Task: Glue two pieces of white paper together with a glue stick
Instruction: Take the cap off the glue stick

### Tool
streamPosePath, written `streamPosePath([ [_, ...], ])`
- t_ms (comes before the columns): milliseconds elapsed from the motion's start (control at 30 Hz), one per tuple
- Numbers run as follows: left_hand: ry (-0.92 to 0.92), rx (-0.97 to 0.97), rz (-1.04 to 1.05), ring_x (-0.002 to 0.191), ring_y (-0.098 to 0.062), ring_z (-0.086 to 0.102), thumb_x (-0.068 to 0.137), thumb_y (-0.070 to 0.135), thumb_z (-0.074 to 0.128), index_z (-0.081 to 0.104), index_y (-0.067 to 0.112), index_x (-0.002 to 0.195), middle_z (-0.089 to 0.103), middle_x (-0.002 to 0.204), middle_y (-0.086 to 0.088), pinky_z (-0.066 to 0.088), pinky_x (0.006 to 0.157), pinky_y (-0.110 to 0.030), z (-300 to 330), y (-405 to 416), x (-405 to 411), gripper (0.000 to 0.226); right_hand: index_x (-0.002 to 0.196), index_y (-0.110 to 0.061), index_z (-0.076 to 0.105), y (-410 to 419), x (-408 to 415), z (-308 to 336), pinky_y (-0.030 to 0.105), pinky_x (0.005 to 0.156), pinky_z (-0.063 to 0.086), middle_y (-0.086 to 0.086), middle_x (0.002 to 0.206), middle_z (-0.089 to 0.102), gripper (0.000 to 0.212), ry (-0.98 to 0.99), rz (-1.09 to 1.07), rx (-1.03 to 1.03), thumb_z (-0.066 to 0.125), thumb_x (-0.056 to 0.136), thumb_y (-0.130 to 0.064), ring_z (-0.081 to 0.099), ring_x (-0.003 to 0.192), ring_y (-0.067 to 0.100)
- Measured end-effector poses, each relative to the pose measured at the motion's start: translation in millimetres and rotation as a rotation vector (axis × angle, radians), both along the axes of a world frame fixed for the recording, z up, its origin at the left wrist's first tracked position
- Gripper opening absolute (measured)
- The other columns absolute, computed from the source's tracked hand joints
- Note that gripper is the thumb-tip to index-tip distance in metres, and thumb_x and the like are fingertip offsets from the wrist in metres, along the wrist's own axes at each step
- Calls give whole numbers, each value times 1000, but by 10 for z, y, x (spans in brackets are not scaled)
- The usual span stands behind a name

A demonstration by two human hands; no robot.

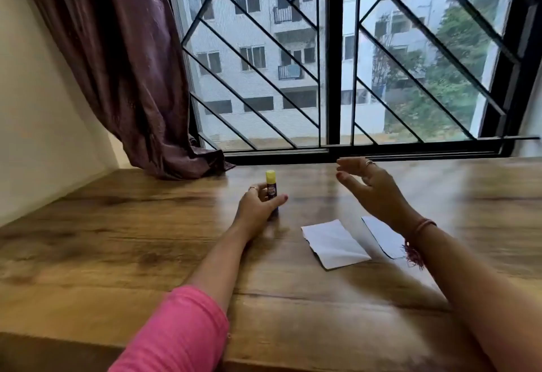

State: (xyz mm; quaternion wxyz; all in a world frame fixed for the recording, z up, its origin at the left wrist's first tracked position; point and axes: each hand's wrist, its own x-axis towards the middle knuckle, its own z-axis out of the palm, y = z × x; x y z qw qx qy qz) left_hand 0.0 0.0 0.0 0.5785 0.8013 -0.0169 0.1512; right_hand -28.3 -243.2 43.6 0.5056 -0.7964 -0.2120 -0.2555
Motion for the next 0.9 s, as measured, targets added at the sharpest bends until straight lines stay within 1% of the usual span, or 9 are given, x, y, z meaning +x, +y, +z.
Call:
streamPosePath([
  [67,-30,178,27,88,-14,64,77,30,78,59,10,115,68,106,-5,52,75,-24,22,-23,14,46,112,-18,63,-7,11,5,11,80,41,0,105,69,25,32,6,12,64,88,-23,63,104,12],
  [200,-92,166,34,79,-13,66,76,25,80,65,14,98,72,97,-8,55,73,-25,55,-72,-25,29,111,-17,64,58,-9,-17,25,90,48,1,102,70,24,67,31,9,65,88,-22,64,99,12],
  [333,-199,77,-87,80,-14,70,67,27,86,70,23,86,74,85,-1,57,77,-28,195,-212,-162,26,112,-22,65,90,-50,55,6,67,47,-9,94,67,27,29,10,-22,64,87,-33,61,82,1],
  [433,-316,147,-122,69,1,66,62,28,89,66,32,76,71,76,8,53,68,-16,276,-332,-251,26,114,-22,65,137,-99,105,15,62,51,-12,91,67,41,32,30,-20,65,80,-46,64,72,6],
  [500,-382,223,-144,66,5,61,62,27,89,67,28,76,69,76,8,49,63,-10,295,-385,-302,26,112,-21,66,175,-121,132,17,56,51,-10,88,69,48,41,52,3,67,74,-50,66,65,4],
  [600,-462,309,-143,65,2,58,63,26,88,70,17,81,65,78,3,45,60,-9,308,-417,-346,27,104,-15,70,191,-124,153,13,52,49,-5,80,71,41,11,59,4,70,73,-43,64,56,0],
  [733,-498,386,-130,69,-9,60,65,26,87,73,14,84,67,81,-2,48,61,-14,334,-401,-367,26,93,-13,72,170,-137,175,12,61,51,-6,68,68,19,-36,41,-97,71,80,-28,62,57,-2],
  [833,-478,414,-144,73,-10,63,67,29,85,74,16,86,69,80,2,52,66,-21,350,-410,-386,26,98,-10,71,152,-170,195,15,69,50,-3,77,65,16,-166,-6,-232,69,84,-19,62,67,5],
  [900,-471,406,-158,74,-12,64,68,28,85,75,16,89,69,80,4,53,69,-27,366,-418,-402,26,101,-6,70,129,-189,218,10,72,48,-1,86,64,18,-224,16,-267,69,84,-13,62,73,6],
])
